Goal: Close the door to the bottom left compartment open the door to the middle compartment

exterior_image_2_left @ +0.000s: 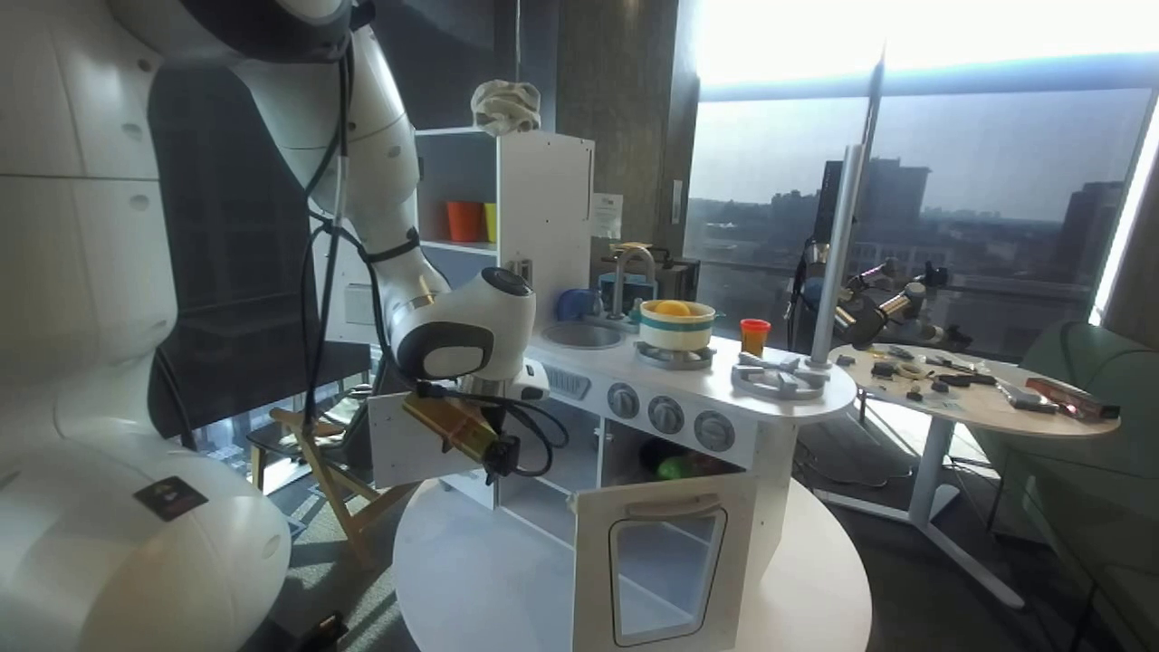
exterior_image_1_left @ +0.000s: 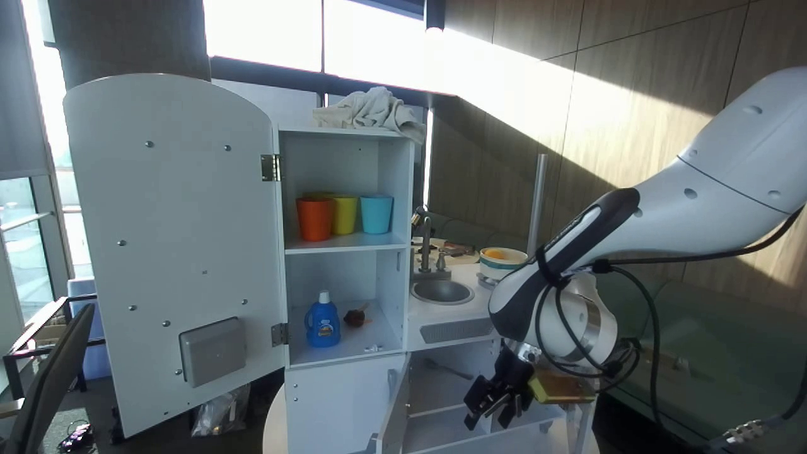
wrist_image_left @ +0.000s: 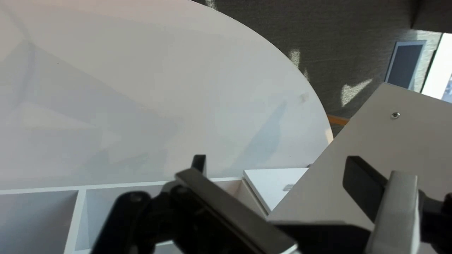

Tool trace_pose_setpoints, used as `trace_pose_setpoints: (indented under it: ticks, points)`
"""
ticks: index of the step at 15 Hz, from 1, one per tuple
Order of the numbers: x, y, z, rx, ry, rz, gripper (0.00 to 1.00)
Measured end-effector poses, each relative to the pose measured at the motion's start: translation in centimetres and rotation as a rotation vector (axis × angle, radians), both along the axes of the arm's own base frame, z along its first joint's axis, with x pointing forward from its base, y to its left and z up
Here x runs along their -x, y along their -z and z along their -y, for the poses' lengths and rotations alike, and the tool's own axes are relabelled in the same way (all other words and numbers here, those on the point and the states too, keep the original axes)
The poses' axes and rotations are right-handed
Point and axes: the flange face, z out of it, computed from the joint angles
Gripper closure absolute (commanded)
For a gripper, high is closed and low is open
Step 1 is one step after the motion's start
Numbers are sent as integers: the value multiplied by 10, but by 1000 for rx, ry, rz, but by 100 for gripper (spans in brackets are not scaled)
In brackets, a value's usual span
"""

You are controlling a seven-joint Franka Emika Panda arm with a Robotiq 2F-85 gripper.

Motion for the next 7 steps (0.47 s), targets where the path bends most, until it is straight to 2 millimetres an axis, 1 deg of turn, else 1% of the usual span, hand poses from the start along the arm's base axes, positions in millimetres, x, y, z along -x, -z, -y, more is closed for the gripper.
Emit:
trace_pose_setpoints:
  ticks: [3,5,7]
  points:
    - [15,11,23,-23,115,32,0]
    - [24,14,36,-28,208,69,0]
    - [25,17,38,-27,209,67,0]
